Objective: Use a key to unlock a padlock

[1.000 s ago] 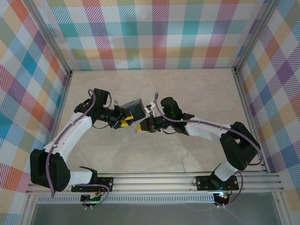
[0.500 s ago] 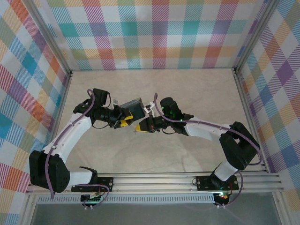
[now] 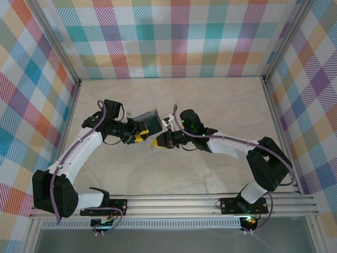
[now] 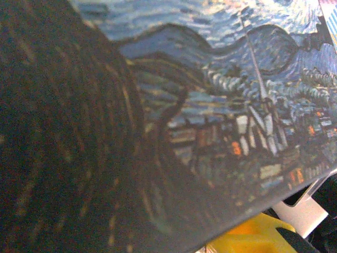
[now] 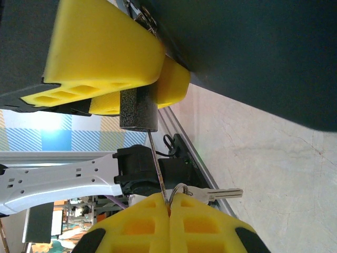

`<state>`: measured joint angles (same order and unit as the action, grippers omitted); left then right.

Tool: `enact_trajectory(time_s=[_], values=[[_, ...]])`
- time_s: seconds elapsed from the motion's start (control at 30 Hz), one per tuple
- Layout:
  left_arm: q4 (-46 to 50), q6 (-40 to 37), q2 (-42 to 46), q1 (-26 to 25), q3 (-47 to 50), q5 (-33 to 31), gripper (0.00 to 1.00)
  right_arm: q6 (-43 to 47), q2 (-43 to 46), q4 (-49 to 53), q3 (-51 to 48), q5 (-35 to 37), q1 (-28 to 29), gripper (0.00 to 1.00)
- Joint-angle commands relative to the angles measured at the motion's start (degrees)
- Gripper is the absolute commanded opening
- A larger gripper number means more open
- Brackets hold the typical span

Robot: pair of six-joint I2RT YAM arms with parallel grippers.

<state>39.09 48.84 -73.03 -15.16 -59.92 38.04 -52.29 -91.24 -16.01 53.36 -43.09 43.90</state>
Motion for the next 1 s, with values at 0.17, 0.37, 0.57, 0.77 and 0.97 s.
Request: enact_trajectory(time_s=[0.17,0.37,0.57,0.77,0.97], values=[[-0.8,1.0,2.4,0.5,0.5,1.9,0.0,-2.0,0.3,-5.2,0.9,1.5,0.4,0.0],[-0.9,1.1,2.4,0.5,0.5,1.5,0.0,-1.8,-0.3,-5.5,1.4,2.2,1.5,0.0],[-0.9,1.1,2.5,0.5,0.5,1.7,0.0,-2.7,-1.5,-5.8,1.8,3.3,1.5,0.0],[0.0,1.2,2.9,0.5,0.5,0.7,0.0,-2.5,-1.1,-2.0,2.2,9.0,1.5,0.0],[0.1,3.2,4.4,0.5,1.9,-2.7,0.0,-4.7,-1.1,-4.4,2.1,12.2,2.4,0.0]])
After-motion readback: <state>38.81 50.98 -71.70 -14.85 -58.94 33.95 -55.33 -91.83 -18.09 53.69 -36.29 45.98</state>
